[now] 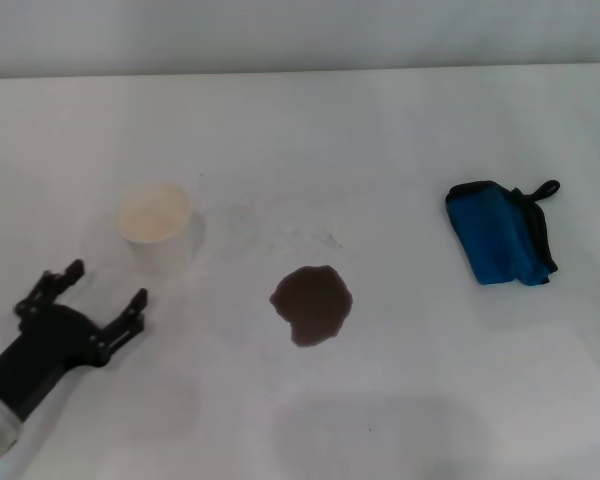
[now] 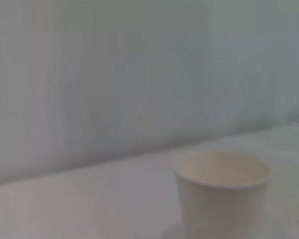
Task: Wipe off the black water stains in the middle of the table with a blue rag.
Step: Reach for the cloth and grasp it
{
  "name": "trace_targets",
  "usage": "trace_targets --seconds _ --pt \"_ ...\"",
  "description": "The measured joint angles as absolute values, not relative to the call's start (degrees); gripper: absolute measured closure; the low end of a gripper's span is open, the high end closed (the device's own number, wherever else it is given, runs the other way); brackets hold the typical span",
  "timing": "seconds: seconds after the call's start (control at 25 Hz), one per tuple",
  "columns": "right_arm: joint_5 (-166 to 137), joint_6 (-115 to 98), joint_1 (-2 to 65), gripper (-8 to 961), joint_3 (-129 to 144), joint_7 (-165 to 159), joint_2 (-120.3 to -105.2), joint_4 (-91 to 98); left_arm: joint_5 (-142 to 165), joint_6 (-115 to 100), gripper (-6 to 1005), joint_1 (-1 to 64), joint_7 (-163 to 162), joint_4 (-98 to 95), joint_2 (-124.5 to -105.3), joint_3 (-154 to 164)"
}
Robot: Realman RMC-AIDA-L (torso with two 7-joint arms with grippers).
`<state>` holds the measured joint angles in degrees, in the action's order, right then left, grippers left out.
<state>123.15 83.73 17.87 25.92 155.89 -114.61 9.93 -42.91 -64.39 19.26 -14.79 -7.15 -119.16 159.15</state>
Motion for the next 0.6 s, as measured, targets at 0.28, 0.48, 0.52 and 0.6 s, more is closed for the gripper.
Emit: trace_targets --seconds 0.28,0.48,0.52,0.6 --pt "123.21 78.37 16.38 475 25.54 140.94 -114.39 15.62 -54.7 -78.56 111 11.89 -14.9 -4.38 -118.88 159.17" --pt "115.66 63.27 13.85 474 27.27 109.26 -112.87 28.98 -62.67 -83.9 111 9.99 -15.48 -2.63 -118.83 159.16" --pt "115.66 63.27 13.85 474 27.27 109.26 -112.87 28.98 -63.47 -84.14 111 10.01 -15.48 -2.34 -118.83 159.17" --pt "109.48 58.94 13.92 474 27.49 96.63 -111.2 31.7 -64.68 -84.44 111 10.32 -15.49 -1.98 -118.82 159.17"
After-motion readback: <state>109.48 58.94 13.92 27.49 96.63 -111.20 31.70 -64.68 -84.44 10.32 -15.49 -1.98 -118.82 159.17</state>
